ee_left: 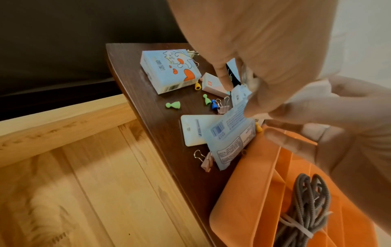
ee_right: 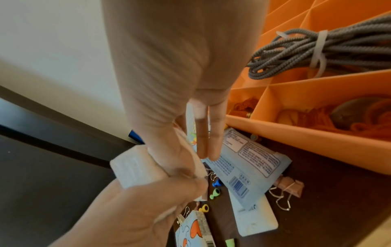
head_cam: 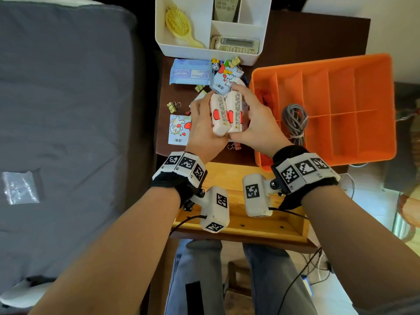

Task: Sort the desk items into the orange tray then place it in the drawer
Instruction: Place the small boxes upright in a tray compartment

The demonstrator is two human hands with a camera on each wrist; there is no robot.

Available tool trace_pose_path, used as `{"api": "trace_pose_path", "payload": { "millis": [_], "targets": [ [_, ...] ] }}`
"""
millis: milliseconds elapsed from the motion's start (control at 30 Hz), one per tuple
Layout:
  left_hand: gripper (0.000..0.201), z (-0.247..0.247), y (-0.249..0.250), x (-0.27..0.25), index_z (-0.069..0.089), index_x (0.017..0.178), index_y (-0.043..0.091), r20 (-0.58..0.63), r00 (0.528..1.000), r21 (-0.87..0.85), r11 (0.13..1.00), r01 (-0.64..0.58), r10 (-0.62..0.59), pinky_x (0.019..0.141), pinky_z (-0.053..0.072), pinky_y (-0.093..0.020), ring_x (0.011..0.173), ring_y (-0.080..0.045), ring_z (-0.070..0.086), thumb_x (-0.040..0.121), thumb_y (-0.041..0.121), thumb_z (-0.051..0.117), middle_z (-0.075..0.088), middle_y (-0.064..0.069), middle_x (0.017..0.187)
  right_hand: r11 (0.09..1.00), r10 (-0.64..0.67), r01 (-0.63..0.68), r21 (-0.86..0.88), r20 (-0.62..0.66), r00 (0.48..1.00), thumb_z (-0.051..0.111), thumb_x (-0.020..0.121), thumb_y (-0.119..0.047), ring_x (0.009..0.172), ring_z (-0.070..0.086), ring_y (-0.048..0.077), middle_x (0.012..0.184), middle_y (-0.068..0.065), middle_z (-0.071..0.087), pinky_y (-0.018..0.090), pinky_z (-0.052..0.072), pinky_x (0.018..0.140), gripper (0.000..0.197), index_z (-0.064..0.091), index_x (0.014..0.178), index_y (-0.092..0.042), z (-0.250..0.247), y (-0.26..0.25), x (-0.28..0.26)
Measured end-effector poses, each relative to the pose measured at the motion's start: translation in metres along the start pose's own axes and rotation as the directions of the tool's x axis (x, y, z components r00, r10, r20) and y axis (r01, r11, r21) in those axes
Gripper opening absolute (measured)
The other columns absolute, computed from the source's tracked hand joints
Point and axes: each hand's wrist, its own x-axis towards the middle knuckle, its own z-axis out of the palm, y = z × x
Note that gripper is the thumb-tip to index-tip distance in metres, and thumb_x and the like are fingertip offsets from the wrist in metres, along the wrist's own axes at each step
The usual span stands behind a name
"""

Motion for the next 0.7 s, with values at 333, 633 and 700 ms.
{"api": "trace_pose_path", "payload": {
  "millis": [333,633,700],
  "targets": [
    [0.061,0.023,0.016,0.004,0.038,0.126,-0.003,-0.068,0.987,0.035,0.989,-0.145,0.147,0.085,0.043,-0.018,0.113,-0.027,0.047,0.072,0.016,0.060,0.042,-0.022,0.117,0.968,0.127,-0.146,0.204,0.105,0.986,0.069,0.081,-0.009,0.104,0.055,0.002,0.130,-0.003,0.051,0.000,0.042,0.078,0.088,0.015,0.148,-0.025,-0.026,0.008,-0.007],
    [0.059,0.052,0.051,0.010,0.043,0.120,-0.003,-0.131,0.958,0.046,0.966,-0.253,0.257,0.083,0.051,-0.030,0.104,-0.023,0.053,0.072,0.026,0.064,0.046,-0.013,0.111,0.991,0.135,-0.136,0.015,0.074,0.988,0.070,0.079,-0.040,0.116,0.045,0.008,0.130,-0.008,0.046,0.020,0.035,0.094,0.089,0.015,0.148,-0.027,-0.064,0.009,-0.018],
    [0.063,0.058,0.058,0.013,0.041,0.121,-0.003,-0.101,0.960,0.030,0.966,-0.259,0.260,0.081,0.052,-0.037,0.105,-0.028,0.052,0.071,0.022,0.069,0.044,-0.017,0.113,0.991,0.132,-0.131,-0.010,0.041,0.990,0.071,0.078,-0.040,0.117,0.046,0.012,0.131,-0.007,0.048,0.028,0.038,0.100,0.086,0.020,0.146,-0.029,-0.072,0.011,-0.019]
  ]
}}
